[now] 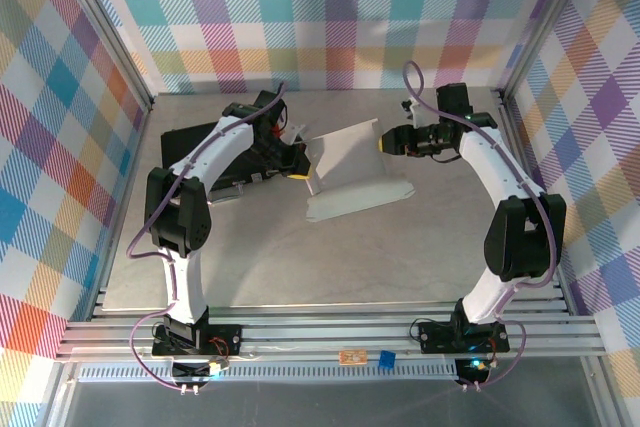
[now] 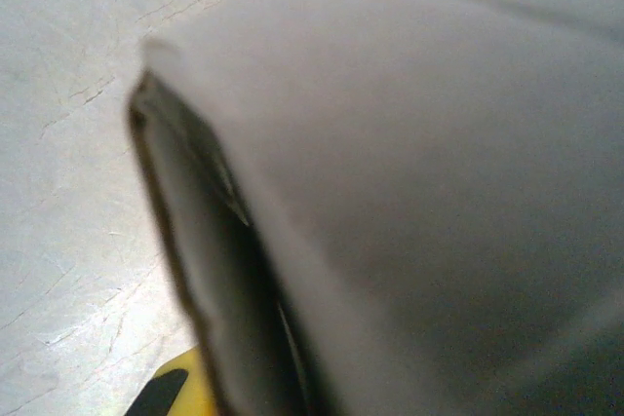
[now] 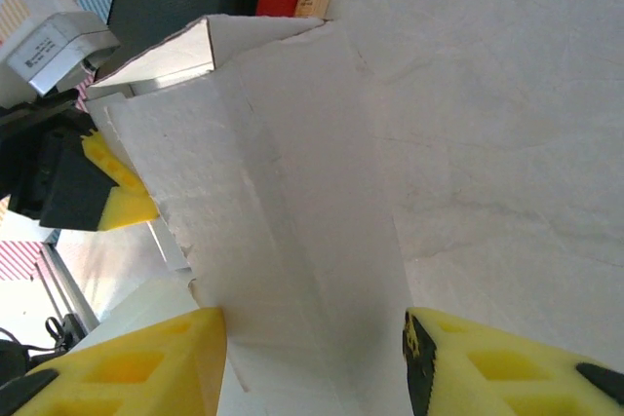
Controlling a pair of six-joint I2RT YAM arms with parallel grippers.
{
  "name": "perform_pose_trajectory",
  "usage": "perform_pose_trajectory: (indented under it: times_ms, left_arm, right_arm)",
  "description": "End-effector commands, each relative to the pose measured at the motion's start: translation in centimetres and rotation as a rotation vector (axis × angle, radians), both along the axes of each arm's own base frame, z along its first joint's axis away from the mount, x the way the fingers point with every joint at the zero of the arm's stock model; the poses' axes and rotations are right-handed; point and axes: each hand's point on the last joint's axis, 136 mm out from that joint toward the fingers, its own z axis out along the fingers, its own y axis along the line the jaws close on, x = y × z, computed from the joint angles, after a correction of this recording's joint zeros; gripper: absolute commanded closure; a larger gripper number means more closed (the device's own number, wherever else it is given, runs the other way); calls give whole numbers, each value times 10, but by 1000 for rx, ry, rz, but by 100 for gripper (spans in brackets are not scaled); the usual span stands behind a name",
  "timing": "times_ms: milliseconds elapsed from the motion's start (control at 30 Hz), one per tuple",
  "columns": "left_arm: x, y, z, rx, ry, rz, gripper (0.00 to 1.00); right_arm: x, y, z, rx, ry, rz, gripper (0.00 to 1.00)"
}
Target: Fold the paper box
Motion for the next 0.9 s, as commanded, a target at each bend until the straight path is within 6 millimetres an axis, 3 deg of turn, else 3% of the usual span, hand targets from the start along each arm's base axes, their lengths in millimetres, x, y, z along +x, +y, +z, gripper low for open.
perform_pose_trajectory:
  times_ms: [0,867]
  left_arm:
    - [-3,-2,32,-44,-76,-22,100]
    - [-7,-8,39,-41,-122,-42,100]
  right_arm:
    - [4,1,11,-33,-56,17,51]
    - [24,21,-17,-263,-119,-34,70]
